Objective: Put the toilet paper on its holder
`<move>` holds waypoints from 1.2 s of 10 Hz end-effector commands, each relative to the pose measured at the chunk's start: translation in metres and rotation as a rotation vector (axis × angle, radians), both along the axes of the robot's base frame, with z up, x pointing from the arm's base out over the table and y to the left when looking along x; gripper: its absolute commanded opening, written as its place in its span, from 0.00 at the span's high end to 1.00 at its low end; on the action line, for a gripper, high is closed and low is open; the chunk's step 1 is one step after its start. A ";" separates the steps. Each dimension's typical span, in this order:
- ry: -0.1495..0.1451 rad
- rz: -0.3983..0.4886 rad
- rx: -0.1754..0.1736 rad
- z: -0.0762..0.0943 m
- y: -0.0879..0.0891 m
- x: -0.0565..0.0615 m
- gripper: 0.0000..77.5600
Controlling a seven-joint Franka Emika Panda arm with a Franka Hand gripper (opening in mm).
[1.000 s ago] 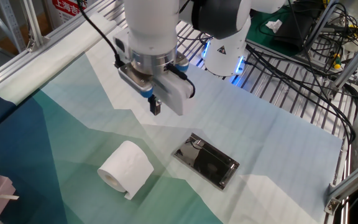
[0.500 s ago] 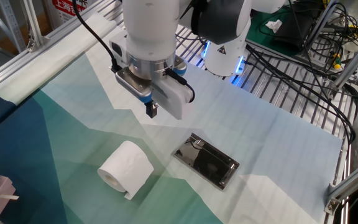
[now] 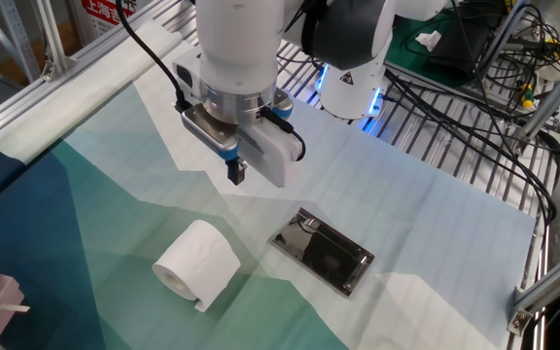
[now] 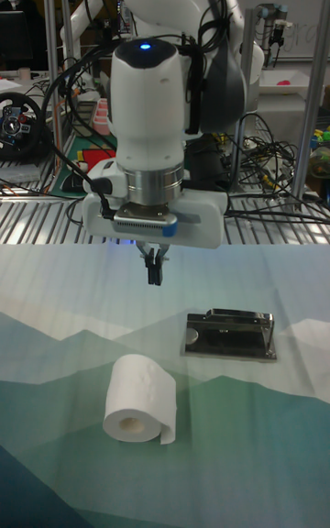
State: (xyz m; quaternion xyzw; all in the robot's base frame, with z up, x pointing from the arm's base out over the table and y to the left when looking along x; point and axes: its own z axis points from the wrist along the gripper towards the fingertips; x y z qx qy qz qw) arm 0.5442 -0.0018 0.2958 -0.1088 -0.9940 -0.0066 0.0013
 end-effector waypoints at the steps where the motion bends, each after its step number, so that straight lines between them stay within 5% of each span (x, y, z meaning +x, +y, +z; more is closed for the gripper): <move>1: -0.006 0.017 0.002 0.001 0.000 0.001 1.00; 8: 0.017 -0.055 -0.006 0.001 0.000 0.001 1.00; 12: 0.026 -0.012 -0.024 -0.001 -0.002 0.003 1.00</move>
